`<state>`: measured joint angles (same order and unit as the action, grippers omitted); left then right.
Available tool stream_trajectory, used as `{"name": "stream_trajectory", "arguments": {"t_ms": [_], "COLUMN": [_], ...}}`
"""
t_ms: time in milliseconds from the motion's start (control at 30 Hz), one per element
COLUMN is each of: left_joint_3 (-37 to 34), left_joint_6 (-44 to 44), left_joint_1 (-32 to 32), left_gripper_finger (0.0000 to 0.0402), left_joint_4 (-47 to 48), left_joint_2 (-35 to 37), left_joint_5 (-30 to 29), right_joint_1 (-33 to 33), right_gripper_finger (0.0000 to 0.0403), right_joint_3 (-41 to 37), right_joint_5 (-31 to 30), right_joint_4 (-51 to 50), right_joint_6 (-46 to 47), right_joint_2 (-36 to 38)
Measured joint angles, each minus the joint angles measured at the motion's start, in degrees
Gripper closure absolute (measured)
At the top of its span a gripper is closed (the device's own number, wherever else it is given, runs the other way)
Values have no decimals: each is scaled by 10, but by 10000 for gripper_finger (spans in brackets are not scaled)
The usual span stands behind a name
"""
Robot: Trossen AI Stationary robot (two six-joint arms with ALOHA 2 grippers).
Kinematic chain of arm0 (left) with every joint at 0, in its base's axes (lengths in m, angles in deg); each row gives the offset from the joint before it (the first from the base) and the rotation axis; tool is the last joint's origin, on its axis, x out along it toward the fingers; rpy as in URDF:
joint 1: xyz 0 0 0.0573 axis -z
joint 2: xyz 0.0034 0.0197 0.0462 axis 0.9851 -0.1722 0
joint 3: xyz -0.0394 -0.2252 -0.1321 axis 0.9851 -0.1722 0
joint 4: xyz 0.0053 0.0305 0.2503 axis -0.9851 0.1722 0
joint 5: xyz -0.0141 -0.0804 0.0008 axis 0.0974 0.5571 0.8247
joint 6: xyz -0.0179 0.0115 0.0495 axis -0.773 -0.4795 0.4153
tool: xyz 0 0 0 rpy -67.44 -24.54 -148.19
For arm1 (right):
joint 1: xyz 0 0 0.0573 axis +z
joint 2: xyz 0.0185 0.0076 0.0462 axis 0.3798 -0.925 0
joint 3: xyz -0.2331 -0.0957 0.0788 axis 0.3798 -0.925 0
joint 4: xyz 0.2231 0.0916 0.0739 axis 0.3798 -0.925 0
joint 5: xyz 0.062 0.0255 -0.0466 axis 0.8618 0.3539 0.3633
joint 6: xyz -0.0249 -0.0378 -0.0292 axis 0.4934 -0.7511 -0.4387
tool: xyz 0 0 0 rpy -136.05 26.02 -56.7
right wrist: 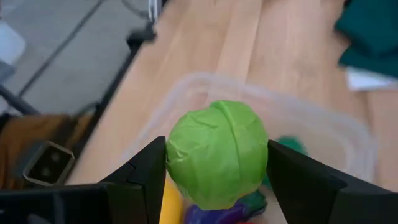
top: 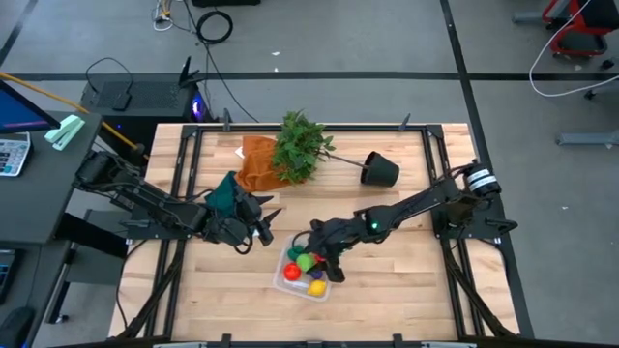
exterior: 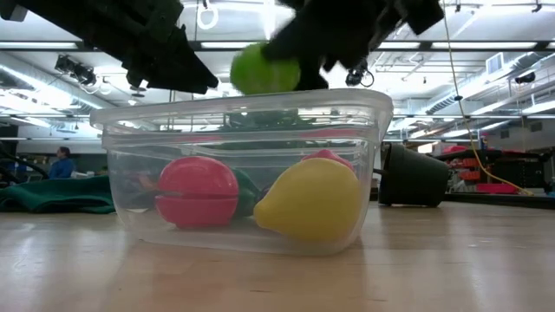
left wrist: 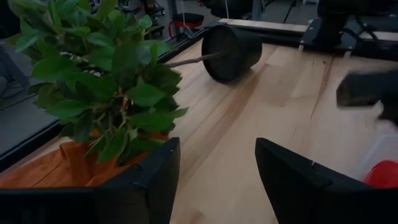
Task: Pick and placing Produce into tupperware
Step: Put the green cabbage into the transparent bin
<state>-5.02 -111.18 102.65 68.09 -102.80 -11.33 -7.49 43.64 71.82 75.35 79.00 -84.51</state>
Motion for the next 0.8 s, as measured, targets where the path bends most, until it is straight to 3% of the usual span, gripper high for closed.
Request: {"name": "stream_trajectory", "arguments": {"t_ms": [233, 333, 567, 800], "left_joint_3": [0, 0, 0, 0], "left_joint_6": [-9, -13, 20, 41], "left_joint_1": [0, 0, 9, 42], "left_gripper_finger": [184, 186, 184, 208], "left_joint_4": [10, 12, -12, -22], "left_joint_2": [0, 0, 0, 0], "left_joint_5": [5, 38, 192, 382], "right_joint_1": [0, 0, 3, 3], "right_gripper_finger": [202, 202, 202, 202], "right_joint_3": [33, 44, 47, 47], "right_joint_5": [49, 71, 62, 53], "right_joint_4": [-8, -12, -25, -37], "right_joint_6": [15, 26, 23, 15], "right_joint_2": [-55, -72, -66, -60]}}
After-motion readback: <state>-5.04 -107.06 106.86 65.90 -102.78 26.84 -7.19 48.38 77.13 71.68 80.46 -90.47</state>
